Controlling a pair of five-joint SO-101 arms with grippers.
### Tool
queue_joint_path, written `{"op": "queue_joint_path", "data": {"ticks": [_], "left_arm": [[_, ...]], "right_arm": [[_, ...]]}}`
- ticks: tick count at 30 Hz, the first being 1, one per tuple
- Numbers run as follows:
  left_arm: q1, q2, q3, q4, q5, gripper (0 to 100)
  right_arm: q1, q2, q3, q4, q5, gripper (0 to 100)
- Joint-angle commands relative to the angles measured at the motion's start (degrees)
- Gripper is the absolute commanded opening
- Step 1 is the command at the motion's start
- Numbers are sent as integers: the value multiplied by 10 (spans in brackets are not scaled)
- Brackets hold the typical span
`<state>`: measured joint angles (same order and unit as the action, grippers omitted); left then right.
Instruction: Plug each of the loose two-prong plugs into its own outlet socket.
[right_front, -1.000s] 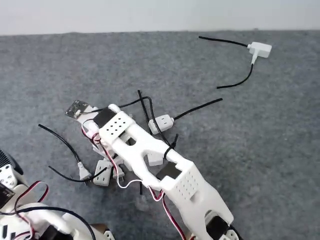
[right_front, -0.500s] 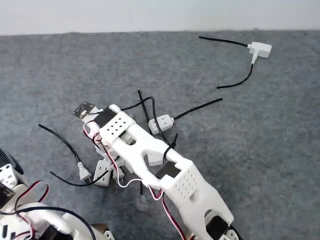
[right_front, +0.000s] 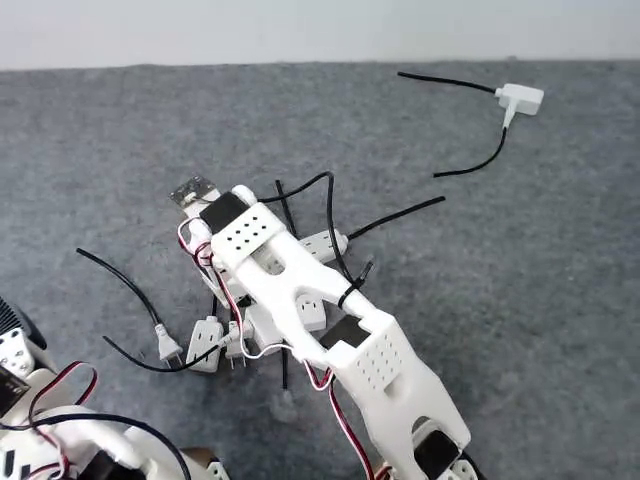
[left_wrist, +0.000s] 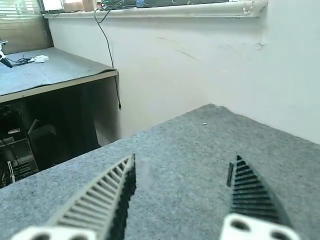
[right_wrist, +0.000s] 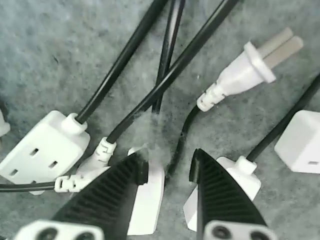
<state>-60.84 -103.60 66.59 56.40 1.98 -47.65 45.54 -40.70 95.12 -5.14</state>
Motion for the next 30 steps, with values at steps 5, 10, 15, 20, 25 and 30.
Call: {"op": "queue_joint_path", "data": {"ticks": [5, 10, 15, 20, 25, 30], "left_arm": [[2, -6, -5, -12, 7, 298], [2, -6, -4, -12, 7, 298], [14, -6, 7, -21, 7, 298], [36, -6, 14, -22, 4, 298], [36, -6, 14, -22, 4, 298], [36, -6, 15, -22, 4, 298]], "right_arm": [[-28, -14, -27, -13, -11, 154], [-42, -37, -47, -7, -28, 154], [-42, -37, -85, 41, -27, 154], [-39, -22, -84, 69, -29, 154], [-39, -5, -86, 71, -30, 154], [-32, -17, -84, 80, -28, 155]]}}
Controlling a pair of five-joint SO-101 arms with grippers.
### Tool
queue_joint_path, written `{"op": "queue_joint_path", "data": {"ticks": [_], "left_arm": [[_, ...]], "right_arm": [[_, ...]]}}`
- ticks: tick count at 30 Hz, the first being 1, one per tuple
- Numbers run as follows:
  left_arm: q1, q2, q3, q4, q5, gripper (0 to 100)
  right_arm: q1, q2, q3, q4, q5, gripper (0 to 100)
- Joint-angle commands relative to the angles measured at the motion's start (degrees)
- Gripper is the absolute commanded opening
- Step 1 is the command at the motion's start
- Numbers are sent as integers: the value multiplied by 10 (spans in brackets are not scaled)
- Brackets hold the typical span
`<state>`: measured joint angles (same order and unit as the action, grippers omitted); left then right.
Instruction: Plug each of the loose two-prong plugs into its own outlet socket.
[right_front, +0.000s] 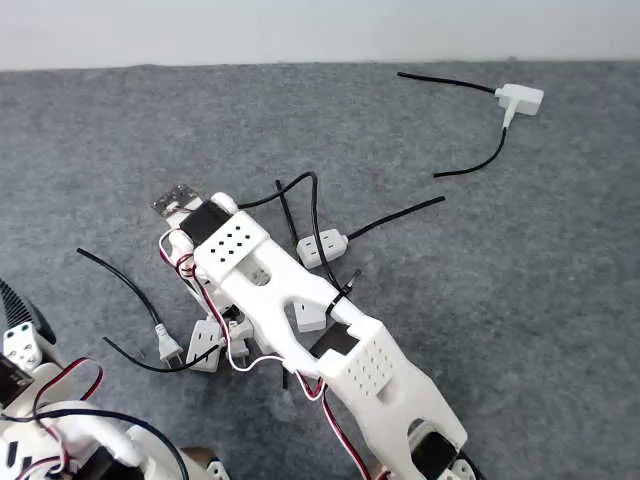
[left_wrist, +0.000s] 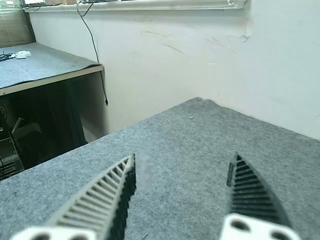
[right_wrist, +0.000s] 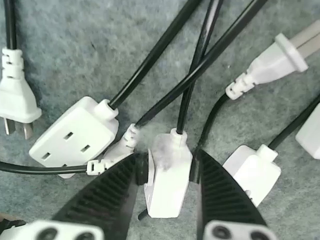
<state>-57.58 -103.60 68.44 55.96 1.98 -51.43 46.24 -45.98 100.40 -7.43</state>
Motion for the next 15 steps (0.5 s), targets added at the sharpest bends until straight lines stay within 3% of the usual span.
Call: {"op": "queue_joint_path", "data": {"ticks": [1, 8, 15], "left_arm": [[4, -6, -4, -18, 4, 298], [4, -6, -4, -18, 4, 298], [4, -6, -4, -18, 4, 298]], "right_arm": [[9, -31, -28, 28, -5, 155], [18, -116, 49, 28, -7, 156], [-3, -157, 185, 25, -5, 278]]}}
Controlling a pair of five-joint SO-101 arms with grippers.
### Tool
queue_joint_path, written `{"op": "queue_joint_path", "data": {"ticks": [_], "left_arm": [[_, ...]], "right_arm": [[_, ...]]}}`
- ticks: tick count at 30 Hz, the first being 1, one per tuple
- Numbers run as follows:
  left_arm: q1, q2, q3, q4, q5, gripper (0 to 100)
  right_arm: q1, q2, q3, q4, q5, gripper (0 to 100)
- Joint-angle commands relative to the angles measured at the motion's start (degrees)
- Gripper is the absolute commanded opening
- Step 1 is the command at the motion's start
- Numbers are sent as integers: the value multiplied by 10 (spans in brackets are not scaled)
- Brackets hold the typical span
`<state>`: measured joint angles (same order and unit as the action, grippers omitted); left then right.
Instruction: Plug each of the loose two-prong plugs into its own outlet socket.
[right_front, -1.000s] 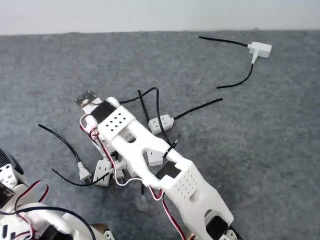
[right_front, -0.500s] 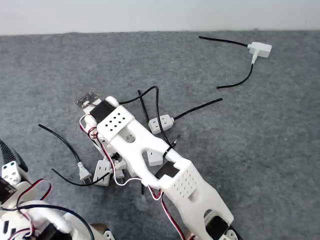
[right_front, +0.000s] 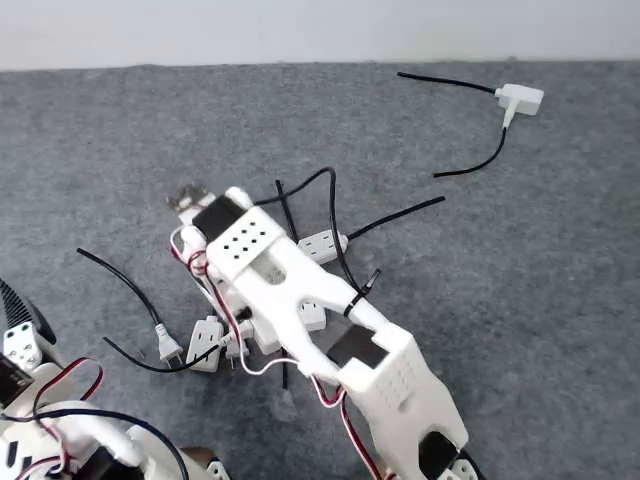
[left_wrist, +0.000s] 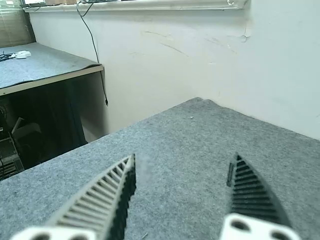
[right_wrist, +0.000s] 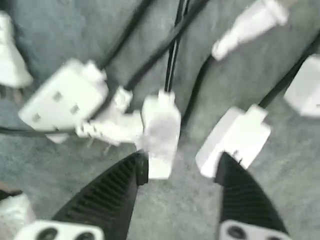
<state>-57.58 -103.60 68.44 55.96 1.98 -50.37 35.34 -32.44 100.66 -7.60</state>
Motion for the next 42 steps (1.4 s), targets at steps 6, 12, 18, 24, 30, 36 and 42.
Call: {"op": "queue_joint_path", "data": {"ticks": [6, 12, 18, 24, 30, 36, 42], "left_arm": [[4, -6, -4, -17, 4, 298], [4, -6, -4, -17, 4, 298], [4, -6, -4, -17, 4, 298], [4, -6, -4, -18, 4, 298], [4, -6, -4, -17, 4, 298], [4, -6, -4, -17, 4, 298], [4, -6, -4, -17, 4, 298]], "right_arm": [[-17, -48, 63, -8, -3, 277], [-58, -48, 84, -40, -3, 277], [-80, -42, 102, -69, -3, 267], [-46, -5, 123, -110, -3, 74], [-7, 47, 123, -125, -2, 73], [-7, 87, 123, -145, -2, 2], [-5, 44, 120, -143, 6, 8]]}}
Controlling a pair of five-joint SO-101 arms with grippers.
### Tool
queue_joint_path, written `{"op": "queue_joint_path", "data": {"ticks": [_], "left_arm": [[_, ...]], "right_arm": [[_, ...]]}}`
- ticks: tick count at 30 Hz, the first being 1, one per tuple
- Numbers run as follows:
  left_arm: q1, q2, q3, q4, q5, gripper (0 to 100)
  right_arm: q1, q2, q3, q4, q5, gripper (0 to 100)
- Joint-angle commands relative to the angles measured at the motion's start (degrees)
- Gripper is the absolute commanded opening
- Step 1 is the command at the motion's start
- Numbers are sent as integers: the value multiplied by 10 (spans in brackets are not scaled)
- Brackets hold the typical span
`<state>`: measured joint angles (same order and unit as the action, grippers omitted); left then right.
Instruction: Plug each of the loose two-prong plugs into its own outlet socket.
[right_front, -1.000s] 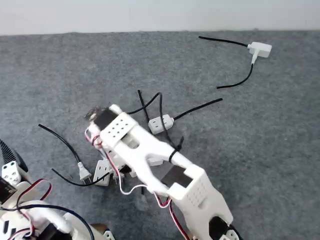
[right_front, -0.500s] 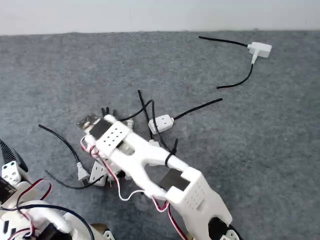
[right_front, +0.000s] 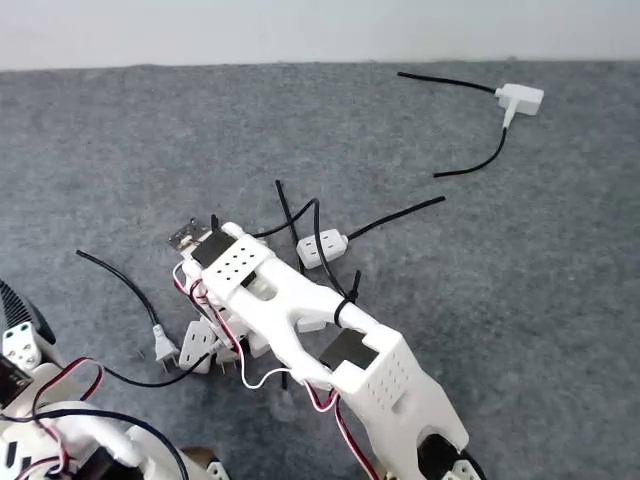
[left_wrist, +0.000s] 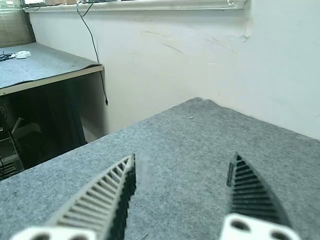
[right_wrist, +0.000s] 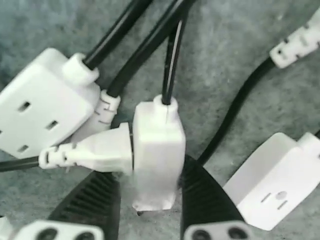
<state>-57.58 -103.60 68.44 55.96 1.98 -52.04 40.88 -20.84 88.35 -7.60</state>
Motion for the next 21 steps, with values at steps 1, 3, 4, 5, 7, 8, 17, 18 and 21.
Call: {"op": "queue_joint_path", "data": {"ticks": [1, 3, 4, 5, 7, 8, 17, 18, 21], "left_arm": [[4, -6, -4, -17, 4, 298], [4, -6, -3, -17, 4, 298], [4, -6, -3, -17, 4, 298], [4, -6, 0, -18, 4, 298], [4, -6, 2, -19, 4, 298], [4, -6, 2, -19, 4, 298], [4, -6, 4, -19, 4, 298], [4, -6, 4, -19, 4, 298], [23, -6, 3, -17, 4, 298]], "right_arm": [[12, -29, 4, -13, 18, 8], [18, -73, 4, 2, 30, 8], [25, -97, 4, 11, 33, 8], [35, -124, 4, 19, 35, 8], [58, -174, 4, 41, 37, 8], [67, -198, 4, 53, 47, 8], [362, -387, -48, 73, 230, 8], [439, -384, -63, 34, 242, 14], [589, -334, -69, -44, 245, 186]]}}
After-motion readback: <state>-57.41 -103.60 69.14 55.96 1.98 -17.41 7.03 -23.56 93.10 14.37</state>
